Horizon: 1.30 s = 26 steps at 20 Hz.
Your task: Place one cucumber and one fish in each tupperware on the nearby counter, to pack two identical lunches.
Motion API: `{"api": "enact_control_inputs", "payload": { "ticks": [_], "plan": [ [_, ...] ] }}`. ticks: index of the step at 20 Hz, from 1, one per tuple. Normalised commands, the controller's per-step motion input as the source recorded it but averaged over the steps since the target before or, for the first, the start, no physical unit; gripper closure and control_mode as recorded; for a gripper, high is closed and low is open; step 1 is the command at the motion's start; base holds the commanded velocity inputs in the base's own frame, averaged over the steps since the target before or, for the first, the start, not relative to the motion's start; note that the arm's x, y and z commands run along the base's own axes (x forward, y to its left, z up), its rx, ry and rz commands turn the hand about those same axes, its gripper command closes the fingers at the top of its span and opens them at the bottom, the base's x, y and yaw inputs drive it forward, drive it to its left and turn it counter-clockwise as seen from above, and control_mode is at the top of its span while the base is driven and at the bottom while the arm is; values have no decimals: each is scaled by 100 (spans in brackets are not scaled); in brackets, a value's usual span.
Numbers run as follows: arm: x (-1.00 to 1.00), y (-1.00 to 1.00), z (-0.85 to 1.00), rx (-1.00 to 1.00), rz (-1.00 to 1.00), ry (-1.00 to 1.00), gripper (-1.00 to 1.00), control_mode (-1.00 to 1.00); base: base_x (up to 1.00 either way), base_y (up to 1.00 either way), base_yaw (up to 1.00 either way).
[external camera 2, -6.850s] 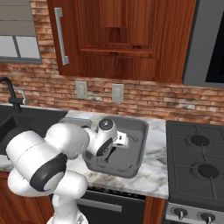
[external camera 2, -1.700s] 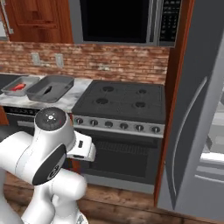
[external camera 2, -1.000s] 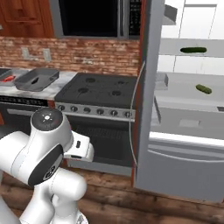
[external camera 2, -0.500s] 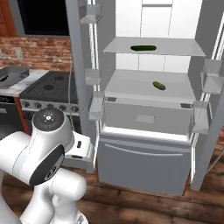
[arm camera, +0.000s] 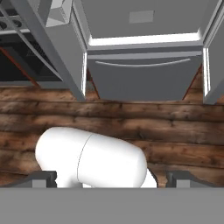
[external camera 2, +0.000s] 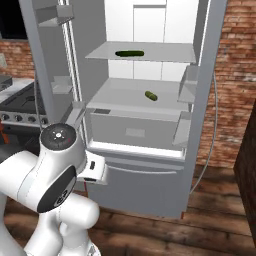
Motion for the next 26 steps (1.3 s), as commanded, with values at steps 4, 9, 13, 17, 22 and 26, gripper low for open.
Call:
{"api": "enact_control_inputs", "payload": {
  "ticks": [4,9,13,17,22,26],
  "plan": [
    [0,0,0,0,0,0,-100,100,4,-11,0],
    [0,0,0,0,0,0,-100,100,6,1,0],
    [0,0,0,0,0,0,-100,100,30,-6,0],
    [0,0,0,0,0,0,-100,100,45,-6,0],
    [0,0,0,0,0,0,-100,100,64,0,0],
    [0,0,0,0,0,0,-100,100,71,-2,0]
  ]
}}
